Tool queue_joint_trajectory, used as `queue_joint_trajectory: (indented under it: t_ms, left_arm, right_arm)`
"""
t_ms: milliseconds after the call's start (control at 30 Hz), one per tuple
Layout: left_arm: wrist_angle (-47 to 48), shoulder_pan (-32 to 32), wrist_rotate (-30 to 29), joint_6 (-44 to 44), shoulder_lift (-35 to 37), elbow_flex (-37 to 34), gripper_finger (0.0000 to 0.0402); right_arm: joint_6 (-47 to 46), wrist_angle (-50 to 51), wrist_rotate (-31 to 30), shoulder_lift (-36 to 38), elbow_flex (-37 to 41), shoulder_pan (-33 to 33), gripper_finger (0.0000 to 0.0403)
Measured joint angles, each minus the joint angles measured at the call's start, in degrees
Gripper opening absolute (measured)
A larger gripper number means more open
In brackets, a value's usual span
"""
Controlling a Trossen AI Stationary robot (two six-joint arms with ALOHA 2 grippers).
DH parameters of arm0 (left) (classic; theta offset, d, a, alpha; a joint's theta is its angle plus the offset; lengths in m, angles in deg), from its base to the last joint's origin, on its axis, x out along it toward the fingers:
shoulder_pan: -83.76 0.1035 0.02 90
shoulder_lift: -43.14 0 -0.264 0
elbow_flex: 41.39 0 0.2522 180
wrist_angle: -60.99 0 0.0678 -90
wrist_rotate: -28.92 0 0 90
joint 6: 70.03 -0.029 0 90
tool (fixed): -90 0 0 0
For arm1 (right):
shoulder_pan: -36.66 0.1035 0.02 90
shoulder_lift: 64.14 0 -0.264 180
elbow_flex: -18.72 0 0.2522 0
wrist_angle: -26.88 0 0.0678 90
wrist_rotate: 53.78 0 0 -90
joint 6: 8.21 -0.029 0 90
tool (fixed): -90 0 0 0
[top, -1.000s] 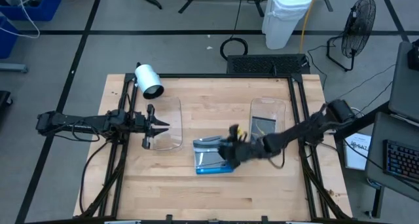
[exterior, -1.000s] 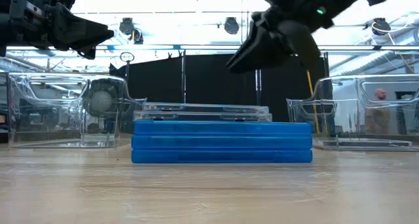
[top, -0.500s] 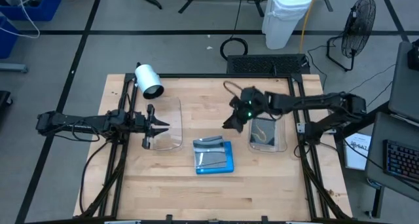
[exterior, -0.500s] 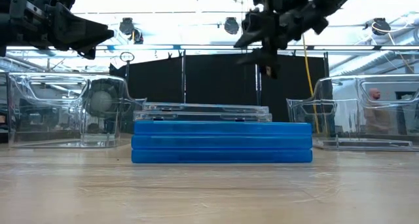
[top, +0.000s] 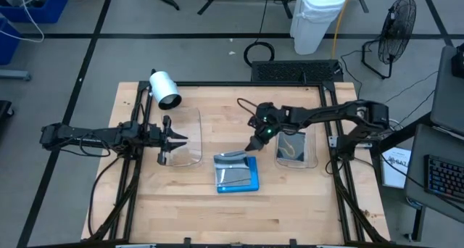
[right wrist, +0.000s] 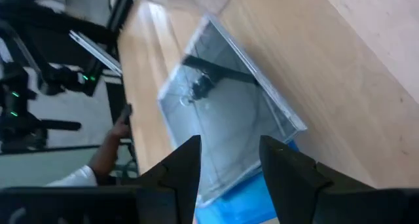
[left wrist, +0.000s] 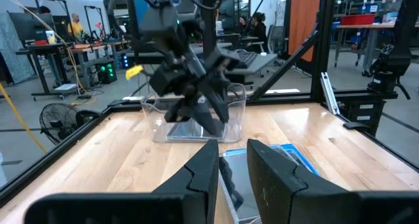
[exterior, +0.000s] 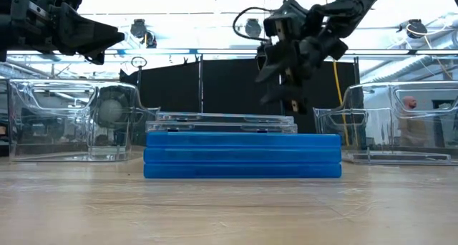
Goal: Pick & place jewel cases by type
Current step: Put the black CD case into the right transparent bin
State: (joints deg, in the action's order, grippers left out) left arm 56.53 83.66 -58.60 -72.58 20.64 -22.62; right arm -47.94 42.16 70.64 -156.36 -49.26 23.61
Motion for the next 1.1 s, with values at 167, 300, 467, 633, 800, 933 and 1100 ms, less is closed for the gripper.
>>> queue_joint_trajectory:
  t_ms: [167,300,467,633,800,933,1100]
  left_arm:
    - [0.0,0.0,0.0,0.0,0.0,0.0,0.0088]
    - [0.0,0.0,0.0,0.0,0.0,0.0,0.0088]
    - [0.0,0.0,0.0,0.0,0.0,0.0,0.0088]
    - [0.0,0.0,0.0,0.0,0.0,0.0,0.0088]
    - [0.0,0.0,0.0,0.0,0.0,0.0,0.0088]
    - [0.0,0.0,0.0,0.0,0.0,0.0,0.0088]
    - [0.0,0.0,0.0,0.0,0.0,0.0,0.0088]
  right_arm:
    - [5.1,0.9,-2.7,-2.7,-0.6,0.8,0.0149]
    - [8.7,2.3,-3.2,-5.7,-2.5,0.8,0.0149]
    - [14.2,7.4,-5.4,-9.1,-6.4,0.8,0.0149]
    - [18.0,10.6,-6.1,-10.1,-8.9,1.1,0.0149]
    - [18.0,10.0,-6.0,-10.1,-8.9,1.2,0.0149]
    - [18.8,9.9,-6.1,-10.1,-8.9,1.2,0.0149]
    - [19.6,9.8,-6.1,-10.1,-8.9,1.5,0.0148]
